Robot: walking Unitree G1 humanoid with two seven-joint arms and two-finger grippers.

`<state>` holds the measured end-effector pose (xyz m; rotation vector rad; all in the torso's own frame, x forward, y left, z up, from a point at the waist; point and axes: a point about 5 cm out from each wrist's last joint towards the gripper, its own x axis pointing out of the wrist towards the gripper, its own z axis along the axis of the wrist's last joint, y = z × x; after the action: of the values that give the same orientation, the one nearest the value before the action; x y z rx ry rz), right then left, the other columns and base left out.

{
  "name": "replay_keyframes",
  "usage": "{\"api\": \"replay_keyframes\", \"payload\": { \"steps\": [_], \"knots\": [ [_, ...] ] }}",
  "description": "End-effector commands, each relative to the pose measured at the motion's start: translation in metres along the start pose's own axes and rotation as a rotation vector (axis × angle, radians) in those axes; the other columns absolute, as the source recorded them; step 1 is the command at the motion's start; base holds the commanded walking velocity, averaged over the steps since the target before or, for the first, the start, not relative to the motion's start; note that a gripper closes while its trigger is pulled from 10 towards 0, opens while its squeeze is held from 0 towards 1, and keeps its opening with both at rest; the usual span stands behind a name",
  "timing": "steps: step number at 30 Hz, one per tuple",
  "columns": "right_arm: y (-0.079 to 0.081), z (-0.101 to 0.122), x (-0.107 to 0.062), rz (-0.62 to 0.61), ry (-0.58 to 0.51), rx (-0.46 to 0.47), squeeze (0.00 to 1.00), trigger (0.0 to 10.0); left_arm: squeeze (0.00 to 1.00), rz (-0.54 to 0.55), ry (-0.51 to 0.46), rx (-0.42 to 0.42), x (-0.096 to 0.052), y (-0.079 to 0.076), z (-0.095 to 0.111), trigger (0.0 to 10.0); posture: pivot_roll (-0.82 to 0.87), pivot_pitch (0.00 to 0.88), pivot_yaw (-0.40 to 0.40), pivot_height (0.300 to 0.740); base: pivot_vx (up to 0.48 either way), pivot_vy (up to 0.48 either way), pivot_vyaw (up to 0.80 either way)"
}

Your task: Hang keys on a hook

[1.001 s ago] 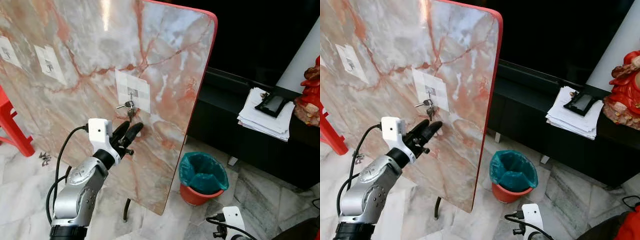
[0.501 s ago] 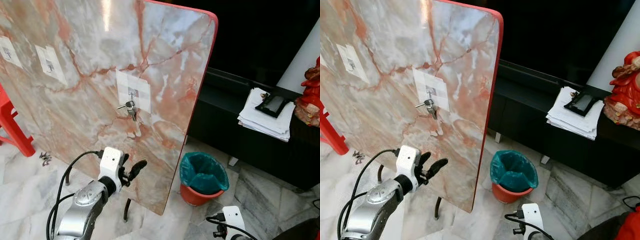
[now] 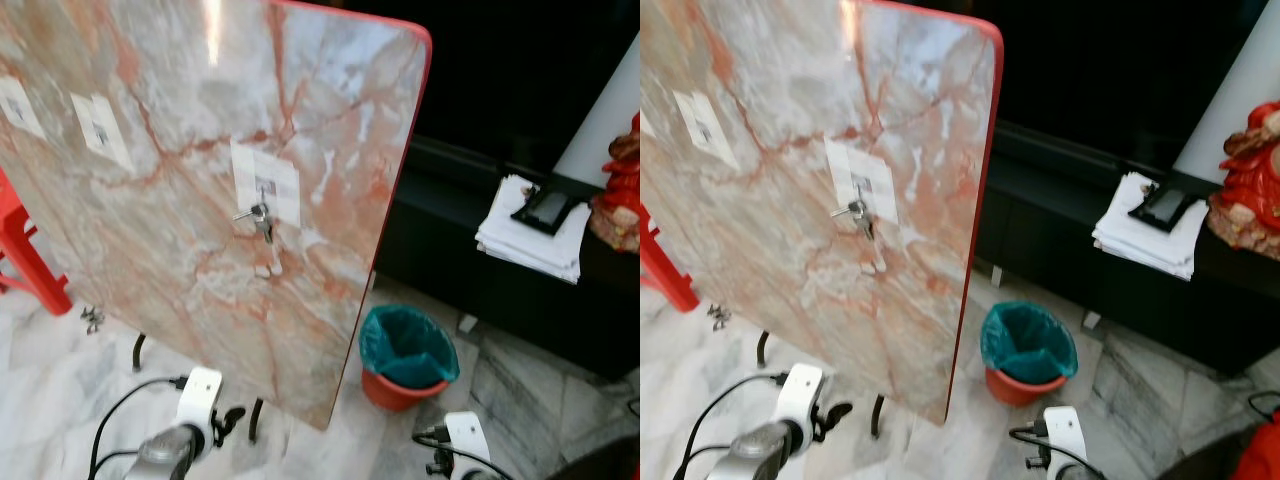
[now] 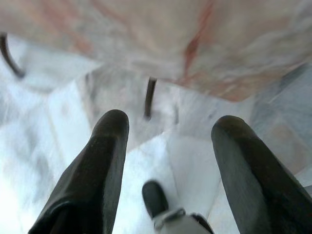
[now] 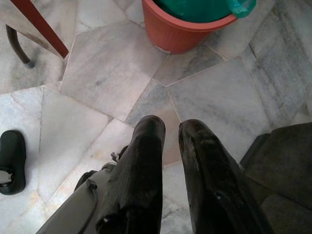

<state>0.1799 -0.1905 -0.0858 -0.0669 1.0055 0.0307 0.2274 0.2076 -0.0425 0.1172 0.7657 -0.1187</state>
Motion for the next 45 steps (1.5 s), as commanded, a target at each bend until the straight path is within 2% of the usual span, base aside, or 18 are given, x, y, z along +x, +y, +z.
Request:
{"api": "replay_keyframes", "payload": {
  "steps": [1, 6, 8, 10, 14, 19, 23, 34, 45],
  "knots": [
    [-0.001, -0.002, 0.000, -0.012, 0.006, 0.019, 0.00, 10.0, 0.00, 0.049, 0.072, -0.013, 0.000, -0.001, -0.020, 10.0, -0.04, 0.000, -0.060, 0.740, 0.000, 0.000, 0.00],
    [0.000, -0.003, 0.000, -0.018, 0.014, 0.018, 0.00, 10.0, 0.00, 0.094, 0.199, -0.034, -0.007, -0.003, -0.054, 10.0, -0.05, 0.000, -0.048, 0.740, 0.000, 0.000, 0.00],
    [0.000, -0.004, 0.000, -0.021, 0.022, 0.015, 0.00, 10.0, 0.00, 0.078, 0.248, -0.004, -0.011, -0.008, -0.068, 10.0, -0.05, 0.000, -0.044, 0.740, 0.000, 0.127, 0.00],
    [0.000, -0.005, 0.000, -0.025, 0.029, 0.007, 0.00, 10.0, 0.00, 0.064, 0.273, 0.015, -0.014, -0.011, -0.076, 10.0, -0.05, 0.000, -0.043, 0.740, 0.000, 0.349, 0.00],
    [0.000, -0.007, 0.000, -0.027, 0.046, -0.004, 0.00, 10.0, 0.00, 0.106, 0.307, -0.019, -0.019, -0.010, -0.089, 10.0, -0.05, 0.000, -0.044, 0.740, 0.000, 0.469, 0.00],
    [-0.001, -0.008, -0.001, -0.030, 0.054, -0.012, 0.00, 10.0, 0.00, 0.109, 0.322, 0.010, -0.022, -0.009, -0.094, 10.0, -0.05, 0.000, -0.045, 0.740, 0.000, 0.472, 0.00],
    [-0.001, -0.008, -0.001, -0.034, 0.059, -0.010, 0.00, 10.0, 0.00, 0.112, 0.319, -0.017, -0.022, -0.010, -0.094, 10.0, -0.05, 0.000, -0.039, 0.740, 0.000, 0.473, 0.00],
    [-0.005, -0.009, -0.001, -0.047, 0.067, -0.021, 0.00, 10.0, 0.00, 0.099, 0.317, -0.008, -0.021, -0.016, -0.095, 10.0, -0.05, 0.000, -0.047, 0.740, 0.000, 0.476, 0.00],
    [-0.003, -0.006, 0.000, -0.050, 0.067, -0.005, 0.00, 10.0, 0.00, 0.119, 0.329, -0.031, -0.023, -0.013, -0.099, 10.0, -0.03, 0.000, -0.052, 0.740, 0.000, 0.478, -0.07]
  ]
}}
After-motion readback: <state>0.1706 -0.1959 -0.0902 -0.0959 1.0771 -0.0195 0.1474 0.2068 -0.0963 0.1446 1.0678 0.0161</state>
